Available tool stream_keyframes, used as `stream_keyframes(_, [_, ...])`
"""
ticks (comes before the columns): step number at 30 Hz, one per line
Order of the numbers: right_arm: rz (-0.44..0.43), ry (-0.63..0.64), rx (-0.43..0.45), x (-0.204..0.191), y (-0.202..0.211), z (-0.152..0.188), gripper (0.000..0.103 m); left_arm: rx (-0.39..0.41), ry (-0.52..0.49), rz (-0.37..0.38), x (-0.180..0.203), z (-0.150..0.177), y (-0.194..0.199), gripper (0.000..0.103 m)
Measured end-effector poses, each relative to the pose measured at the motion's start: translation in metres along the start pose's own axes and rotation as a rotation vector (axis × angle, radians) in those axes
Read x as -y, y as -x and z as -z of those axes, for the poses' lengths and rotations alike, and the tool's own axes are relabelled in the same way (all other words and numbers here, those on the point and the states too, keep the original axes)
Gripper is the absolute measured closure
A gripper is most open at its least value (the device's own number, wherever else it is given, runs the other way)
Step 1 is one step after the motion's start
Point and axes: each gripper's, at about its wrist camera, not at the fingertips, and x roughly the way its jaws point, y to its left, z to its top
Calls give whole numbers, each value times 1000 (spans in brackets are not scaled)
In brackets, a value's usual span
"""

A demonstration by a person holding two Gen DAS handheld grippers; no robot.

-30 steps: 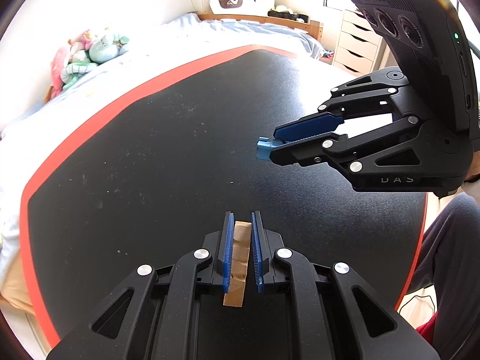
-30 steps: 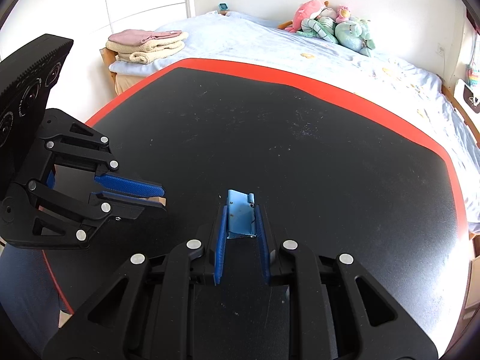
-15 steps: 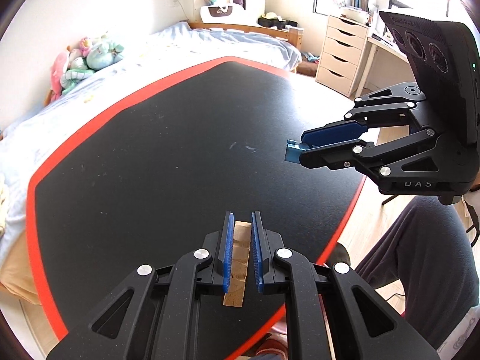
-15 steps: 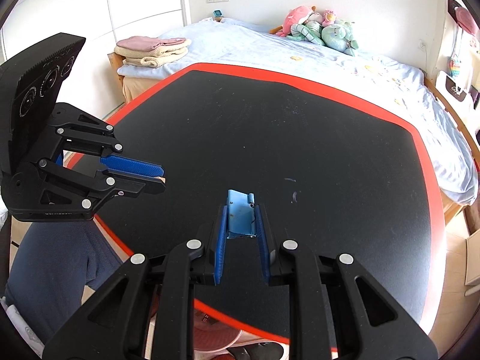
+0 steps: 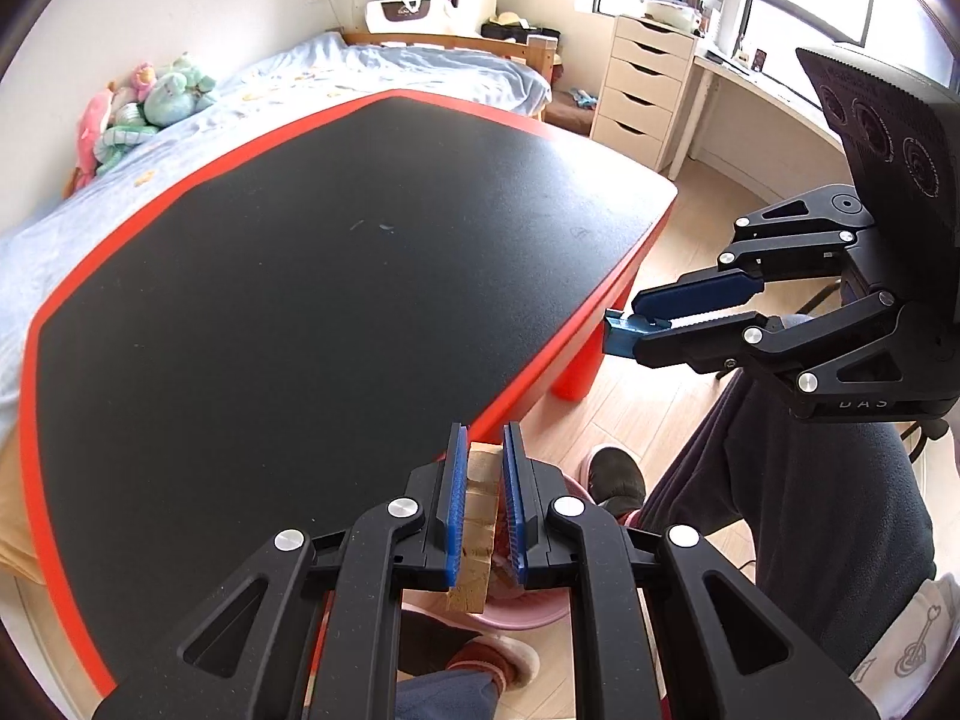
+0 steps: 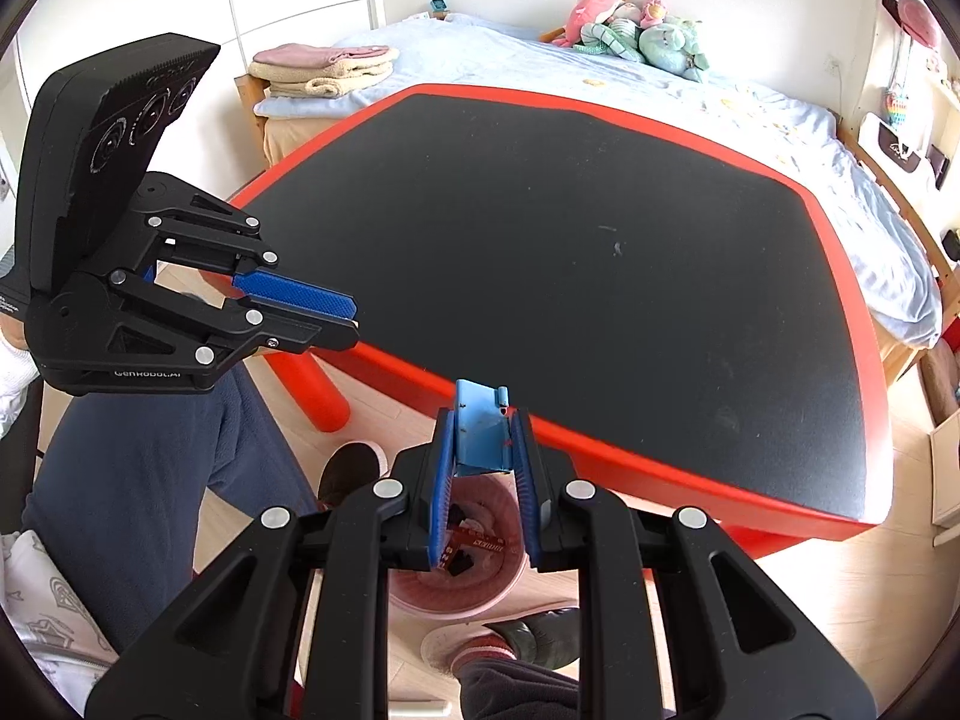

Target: Collect trash

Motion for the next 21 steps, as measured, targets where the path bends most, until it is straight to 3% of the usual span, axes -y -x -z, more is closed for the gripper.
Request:
stream_keyframes(13, [-68,-23,-30,-13,-7,16,83,-20,14,25,11,14,-3,88])
stream_keyframes(14, [-62,-21,-33,-12,-7,15,82,-23,15,24,12,15,-3,84])
stream_keyframes(16, [-47,-22,-33,-11,-7,16,63,-30,24,20,10,16,-5,64])
stream_keyframes(17, [-50,-28,-28,-9,-6,17,44,-26,33,16,8,17,-5,44])
stream_keyframes(18, [-58,-33,-23,-9,-5,18,33,-17,43,17,8,18,-4,30])
stream_keyframes(20, [-55,-42,-19,-7,-4,19,19,3,58,10,5,19,-1,14])
stream_keyframes(21, [-55,-46,-17,-7,-4,20,15,7,64,10,5,20,-1,13])
